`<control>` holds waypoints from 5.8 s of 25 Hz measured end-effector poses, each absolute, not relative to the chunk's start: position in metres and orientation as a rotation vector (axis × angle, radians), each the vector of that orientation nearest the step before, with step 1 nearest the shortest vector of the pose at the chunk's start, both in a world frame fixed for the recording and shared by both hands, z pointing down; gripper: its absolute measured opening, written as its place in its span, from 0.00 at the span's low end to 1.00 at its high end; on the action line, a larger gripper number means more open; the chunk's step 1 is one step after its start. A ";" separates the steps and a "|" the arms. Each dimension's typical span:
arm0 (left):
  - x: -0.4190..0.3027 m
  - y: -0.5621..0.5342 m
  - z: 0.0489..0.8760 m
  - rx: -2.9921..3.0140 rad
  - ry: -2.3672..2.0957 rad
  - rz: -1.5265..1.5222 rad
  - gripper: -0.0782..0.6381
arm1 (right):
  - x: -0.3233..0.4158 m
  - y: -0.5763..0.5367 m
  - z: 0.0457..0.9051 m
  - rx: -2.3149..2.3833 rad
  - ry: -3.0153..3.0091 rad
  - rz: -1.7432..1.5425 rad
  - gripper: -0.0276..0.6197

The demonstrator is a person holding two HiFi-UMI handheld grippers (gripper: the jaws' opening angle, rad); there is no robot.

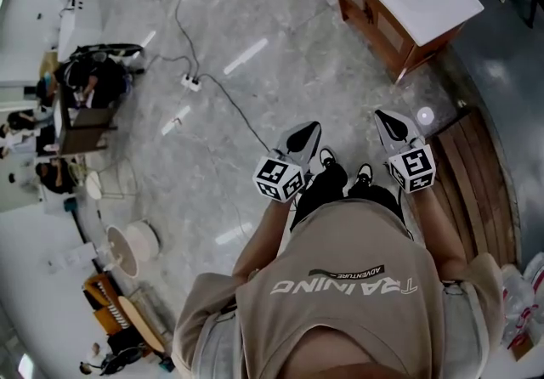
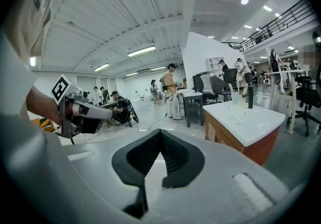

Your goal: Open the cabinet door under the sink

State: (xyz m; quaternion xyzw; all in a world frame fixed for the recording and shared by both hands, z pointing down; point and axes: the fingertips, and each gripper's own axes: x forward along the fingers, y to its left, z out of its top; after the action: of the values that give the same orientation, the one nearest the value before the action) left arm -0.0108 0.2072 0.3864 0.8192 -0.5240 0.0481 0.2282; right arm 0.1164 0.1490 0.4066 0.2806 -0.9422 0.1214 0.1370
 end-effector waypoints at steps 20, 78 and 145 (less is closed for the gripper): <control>-0.175 0.112 0.366 2.388 -1.438 -0.056 0.13 | -0.038 0.071 0.373 0.966 -2.674 0.069 0.05; -0.128 -0.197 0.377 2.763 -0.411 0.252 0.13 | -0.012 -0.112 0.375 2.086 -2.138 0.363 0.05; 0.025 -0.343 0.835 1.490 -0.525 -0.392 0.28 | 0.046 -0.135 0.663 2.135 -1.908 0.798 0.05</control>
State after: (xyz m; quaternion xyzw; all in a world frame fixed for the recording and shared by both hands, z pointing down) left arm 0.0250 -0.3434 0.8354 0.6654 -0.2343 -0.1749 0.6868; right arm 0.0460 -0.1351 0.6630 0.7157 -0.6396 0.2675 0.0842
